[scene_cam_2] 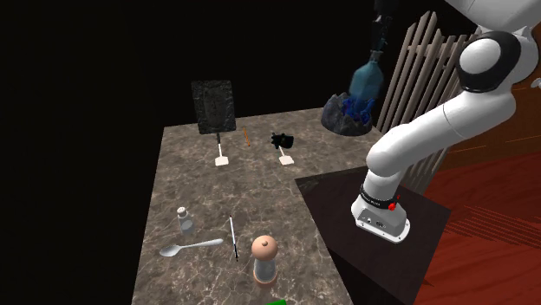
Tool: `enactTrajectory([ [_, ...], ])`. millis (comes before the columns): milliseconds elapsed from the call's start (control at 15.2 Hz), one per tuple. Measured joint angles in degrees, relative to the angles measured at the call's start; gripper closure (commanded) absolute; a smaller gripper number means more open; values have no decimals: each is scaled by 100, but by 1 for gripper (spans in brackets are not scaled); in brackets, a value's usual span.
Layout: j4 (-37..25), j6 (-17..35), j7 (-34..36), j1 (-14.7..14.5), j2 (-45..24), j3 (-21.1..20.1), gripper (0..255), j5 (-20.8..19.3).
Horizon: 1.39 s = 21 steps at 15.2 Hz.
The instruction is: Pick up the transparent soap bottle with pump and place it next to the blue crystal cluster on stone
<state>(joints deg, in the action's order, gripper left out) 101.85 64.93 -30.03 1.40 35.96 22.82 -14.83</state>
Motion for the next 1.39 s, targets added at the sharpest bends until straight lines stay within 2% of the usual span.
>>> enactTrajectory([
  [528,-914,140,-1383,-87,-752,1294,255,-402],
  [858,-1601,291,-2298,-231,-1447,2283,255,-328],
  [1056,-2261,406,-3091,-412,-2279,3302,255,92],
  [1188,-2825,390,-3838,-427,-3091,4207,255,688],
  [1386,-2584,610,-3869,-419,-3017,4198,255,641],
])
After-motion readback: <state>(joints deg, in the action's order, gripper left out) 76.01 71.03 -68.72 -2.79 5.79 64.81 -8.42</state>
